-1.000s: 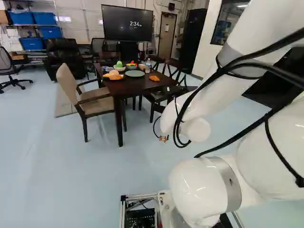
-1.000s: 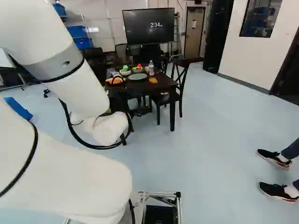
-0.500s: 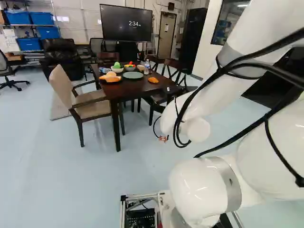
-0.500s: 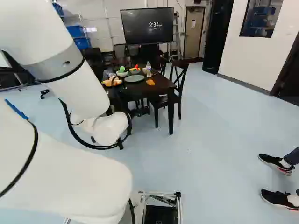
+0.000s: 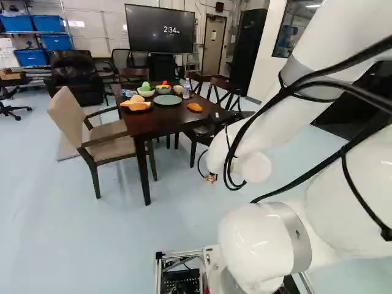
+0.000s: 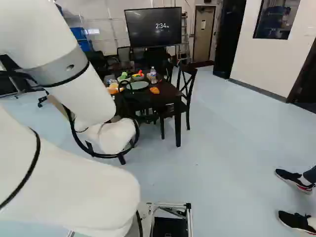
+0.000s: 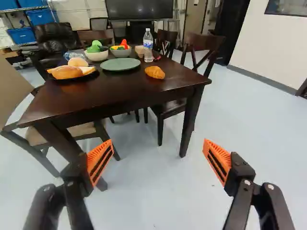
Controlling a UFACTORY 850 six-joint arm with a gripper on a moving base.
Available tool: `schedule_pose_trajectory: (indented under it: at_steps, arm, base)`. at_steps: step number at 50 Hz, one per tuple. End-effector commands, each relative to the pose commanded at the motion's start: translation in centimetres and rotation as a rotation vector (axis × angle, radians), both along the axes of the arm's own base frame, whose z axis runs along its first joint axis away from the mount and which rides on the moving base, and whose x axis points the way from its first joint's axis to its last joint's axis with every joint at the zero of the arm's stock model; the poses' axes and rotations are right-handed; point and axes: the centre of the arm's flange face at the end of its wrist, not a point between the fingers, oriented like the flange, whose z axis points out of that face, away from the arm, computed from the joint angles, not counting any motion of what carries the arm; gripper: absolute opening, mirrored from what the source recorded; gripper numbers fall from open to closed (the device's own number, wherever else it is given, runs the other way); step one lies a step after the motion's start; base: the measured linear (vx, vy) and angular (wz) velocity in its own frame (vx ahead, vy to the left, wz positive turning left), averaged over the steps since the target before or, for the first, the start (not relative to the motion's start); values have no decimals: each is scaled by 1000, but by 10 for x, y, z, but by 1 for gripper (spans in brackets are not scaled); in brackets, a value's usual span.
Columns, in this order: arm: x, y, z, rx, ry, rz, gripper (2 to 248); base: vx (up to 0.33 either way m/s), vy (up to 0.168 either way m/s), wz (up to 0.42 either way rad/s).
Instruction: Move the croissant to the empty plate
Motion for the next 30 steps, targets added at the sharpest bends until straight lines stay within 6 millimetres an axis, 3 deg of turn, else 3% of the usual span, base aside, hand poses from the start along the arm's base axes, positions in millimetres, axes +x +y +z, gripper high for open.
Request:
schedule_pose_trajectory:
  at_steps: [30]
  arm:
    - [0,0,0,0,0,0,247]
  base:
    - [165,-55,-24]
